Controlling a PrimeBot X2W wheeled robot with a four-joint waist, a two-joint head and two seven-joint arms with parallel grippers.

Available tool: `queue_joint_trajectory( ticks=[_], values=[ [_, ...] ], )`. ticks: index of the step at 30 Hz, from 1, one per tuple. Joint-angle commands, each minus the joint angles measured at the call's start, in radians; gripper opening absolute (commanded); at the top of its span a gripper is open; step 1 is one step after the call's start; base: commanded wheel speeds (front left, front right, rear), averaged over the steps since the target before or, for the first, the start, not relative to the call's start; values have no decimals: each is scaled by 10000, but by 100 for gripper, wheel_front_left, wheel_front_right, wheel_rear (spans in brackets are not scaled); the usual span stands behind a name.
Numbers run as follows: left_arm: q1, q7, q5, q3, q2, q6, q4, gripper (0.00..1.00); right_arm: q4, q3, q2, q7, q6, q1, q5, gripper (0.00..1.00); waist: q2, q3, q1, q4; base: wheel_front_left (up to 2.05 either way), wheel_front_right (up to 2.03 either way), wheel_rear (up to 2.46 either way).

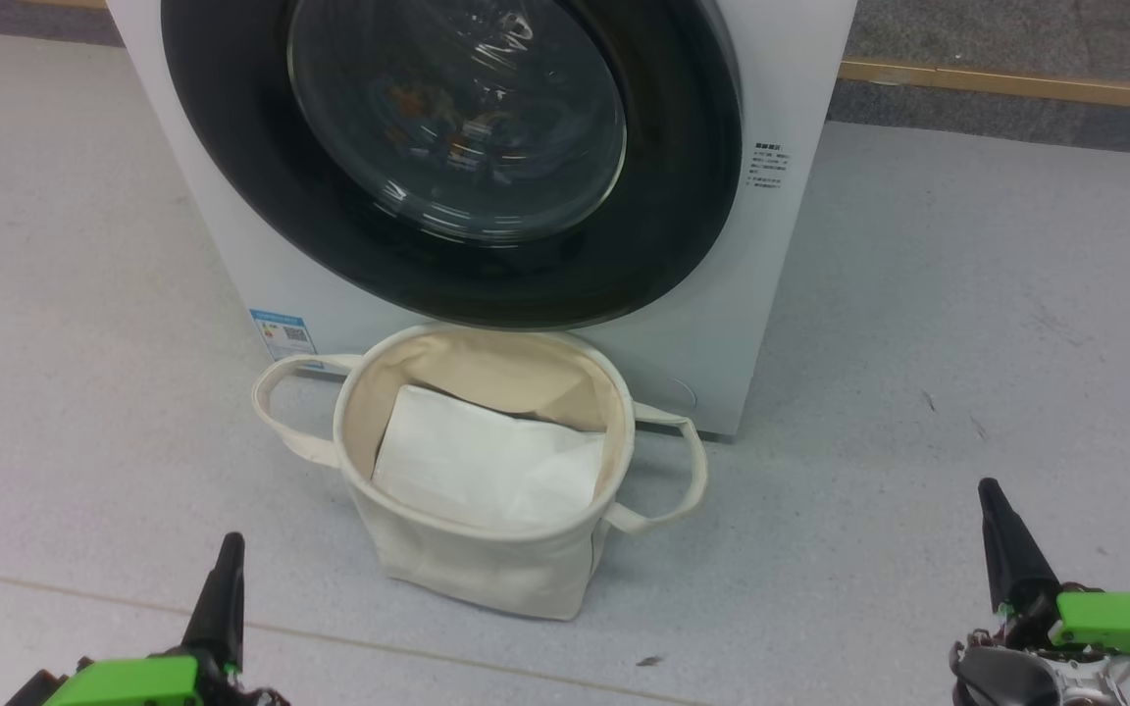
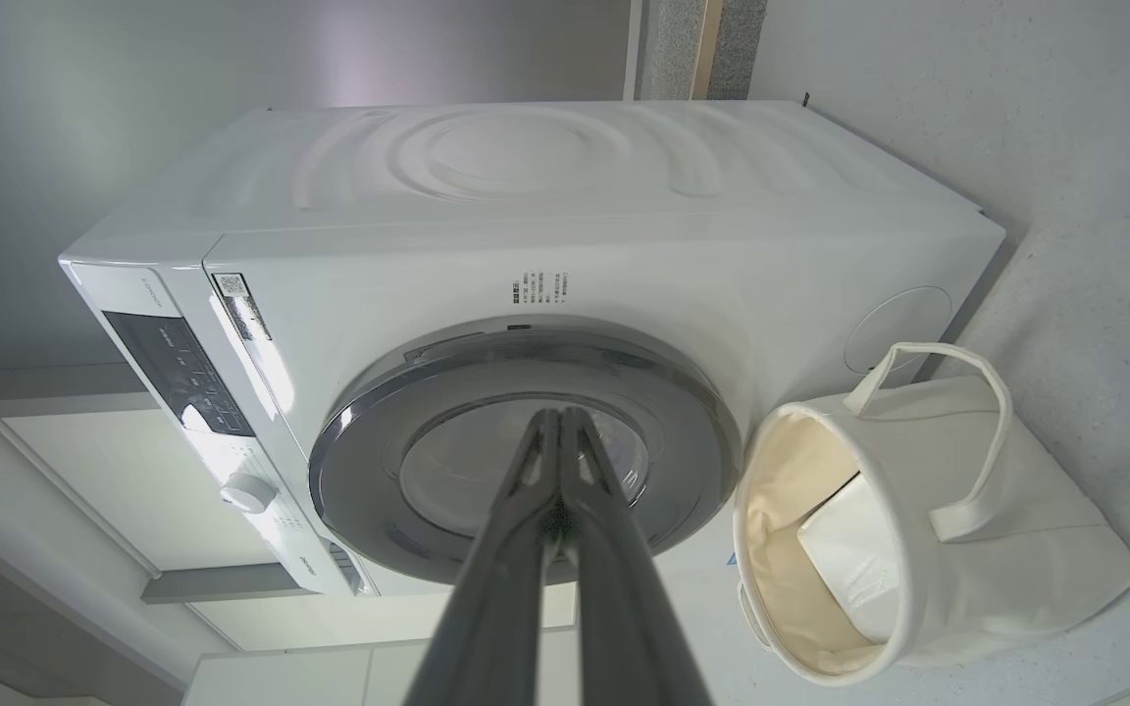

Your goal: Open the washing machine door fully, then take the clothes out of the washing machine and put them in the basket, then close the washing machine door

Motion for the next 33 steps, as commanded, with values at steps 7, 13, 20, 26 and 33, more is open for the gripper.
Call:
queue_joint_trajectory(
  ticks=[7,13,20,26,33],
  values=[
    [-268,79,-42,335,52,-71,-395,0,-403,195,-58,81,2,-150,57,0,0,0,0,0,0,0,0],
    [-268,79,-42,335,52,-71,-395,0,-403,195,-58,81,2,-150,57,0,0,0,0,0,0,0,0],
    [-268,79,-42,335,52,-71,-395,0,-403,195,-58,81,2,-150,57,0,0,0,0,0,0,0,0],
    [-268,79,-42,335,52,-71,-395,0,-403,195,-58,81,2,-150,57,0,0,0,0,0,0,0,0],
    [-268,79,-42,335,52,-71,-395,0,-403,195,-58,81,2,-150,57,0,0,0,0,0,0,0,0]
  ],
)
